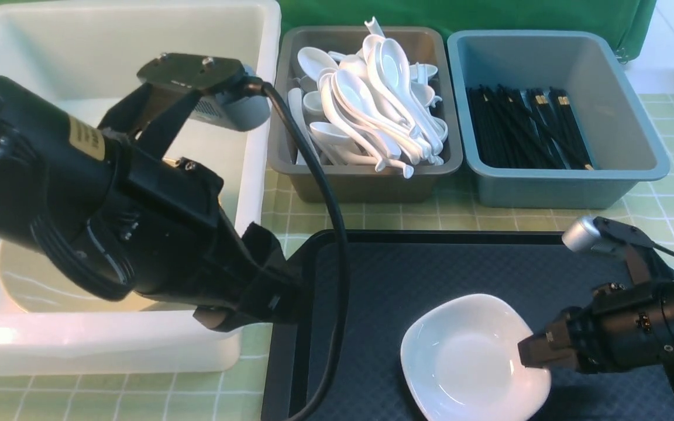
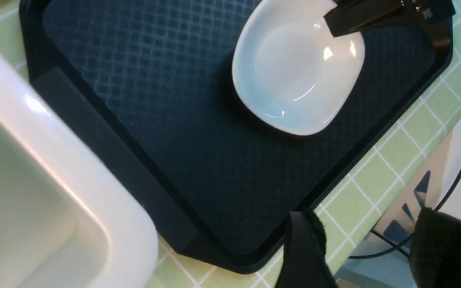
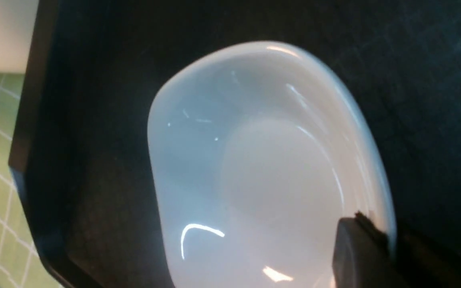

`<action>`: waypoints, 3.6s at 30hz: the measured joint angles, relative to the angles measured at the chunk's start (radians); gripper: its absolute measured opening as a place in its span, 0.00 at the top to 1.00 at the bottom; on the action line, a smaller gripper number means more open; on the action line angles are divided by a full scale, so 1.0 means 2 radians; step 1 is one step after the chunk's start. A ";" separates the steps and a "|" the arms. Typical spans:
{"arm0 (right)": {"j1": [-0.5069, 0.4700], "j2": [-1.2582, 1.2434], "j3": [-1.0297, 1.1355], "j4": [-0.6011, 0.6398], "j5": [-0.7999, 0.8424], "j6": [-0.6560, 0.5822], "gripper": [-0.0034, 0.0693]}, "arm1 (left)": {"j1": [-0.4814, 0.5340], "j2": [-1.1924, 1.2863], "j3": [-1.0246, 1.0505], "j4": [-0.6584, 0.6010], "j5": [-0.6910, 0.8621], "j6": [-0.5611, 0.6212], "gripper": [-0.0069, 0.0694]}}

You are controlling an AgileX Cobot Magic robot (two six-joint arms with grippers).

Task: On green table put chopsticks spoon bowls plates into blue grey white boxes.
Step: 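Place the white bowl down on the black tray with the right gripper, then grasp the small white bowl on the black tray by its rim with the left gripper, then place the white bowl into the white bin with the other dishes with the left gripper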

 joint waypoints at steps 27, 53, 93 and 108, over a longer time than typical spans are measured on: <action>0.000 -0.202 -0.160 -0.172 0.187 0.070 0.16 | -0.125 0.093 0.017 -0.014 -0.059 -0.179 0.31; 0.102 -0.303 -0.204 -0.246 0.245 0.154 0.18 | -0.145 0.351 0.018 -0.090 -0.338 -0.327 0.64; 0.375 -0.044 -0.478 -0.301 0.205 0.141 0.92 | 0.547 0.025 0.019 0.164 -0.090 -0.172 0.89; 0.375 -0.043 -0.473 -0.312 0.209 0.129 0.92 | 0.547 0.123 0.020 0.200 -0.144 -0.223 0.89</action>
